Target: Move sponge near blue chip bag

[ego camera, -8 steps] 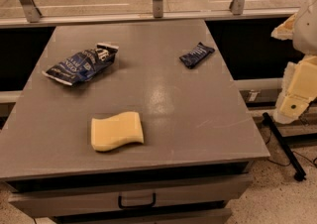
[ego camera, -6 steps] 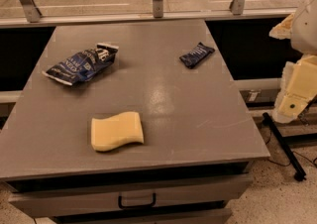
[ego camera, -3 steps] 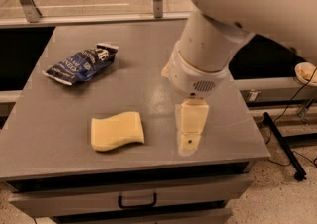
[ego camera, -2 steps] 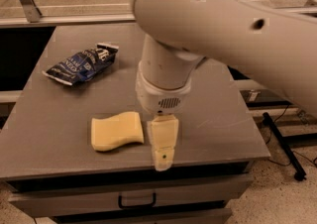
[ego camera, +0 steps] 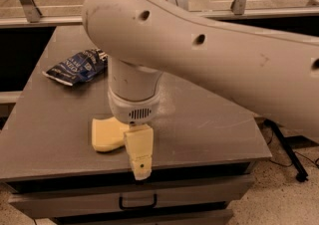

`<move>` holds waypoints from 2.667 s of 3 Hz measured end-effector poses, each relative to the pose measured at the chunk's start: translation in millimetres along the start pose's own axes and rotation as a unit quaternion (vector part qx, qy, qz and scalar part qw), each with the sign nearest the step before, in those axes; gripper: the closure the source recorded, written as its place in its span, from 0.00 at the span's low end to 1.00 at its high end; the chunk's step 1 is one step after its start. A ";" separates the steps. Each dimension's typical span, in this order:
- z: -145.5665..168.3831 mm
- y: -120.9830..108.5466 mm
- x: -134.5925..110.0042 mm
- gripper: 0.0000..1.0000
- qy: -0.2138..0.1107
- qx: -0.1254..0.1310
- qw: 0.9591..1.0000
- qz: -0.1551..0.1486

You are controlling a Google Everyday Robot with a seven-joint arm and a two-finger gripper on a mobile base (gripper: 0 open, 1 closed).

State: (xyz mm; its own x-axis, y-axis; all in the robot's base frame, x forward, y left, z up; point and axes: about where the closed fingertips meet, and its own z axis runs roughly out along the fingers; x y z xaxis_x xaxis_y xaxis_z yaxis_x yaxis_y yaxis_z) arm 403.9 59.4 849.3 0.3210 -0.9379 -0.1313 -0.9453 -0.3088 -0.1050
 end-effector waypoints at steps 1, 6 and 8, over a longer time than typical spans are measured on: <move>0.6 -4.0 1.7 0.00 0.013 -0.007 1.000 0.019; 31.3 -26.7 8.5 0.41 0.076 -0.020 0.990 0.118; 21.6 -27.8 7.1 0.87 0.076 -0.020 0.990 0.118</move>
Offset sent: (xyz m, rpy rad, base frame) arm 0.0426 0.0087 -0.0244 -0.1854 0.0796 -0.2158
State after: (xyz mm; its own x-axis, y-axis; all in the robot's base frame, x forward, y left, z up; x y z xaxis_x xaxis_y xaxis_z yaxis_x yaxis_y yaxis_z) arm 433.7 64.7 830.0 0.0823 -0.9966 0.0027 -0.9953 -0.0823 -0.0503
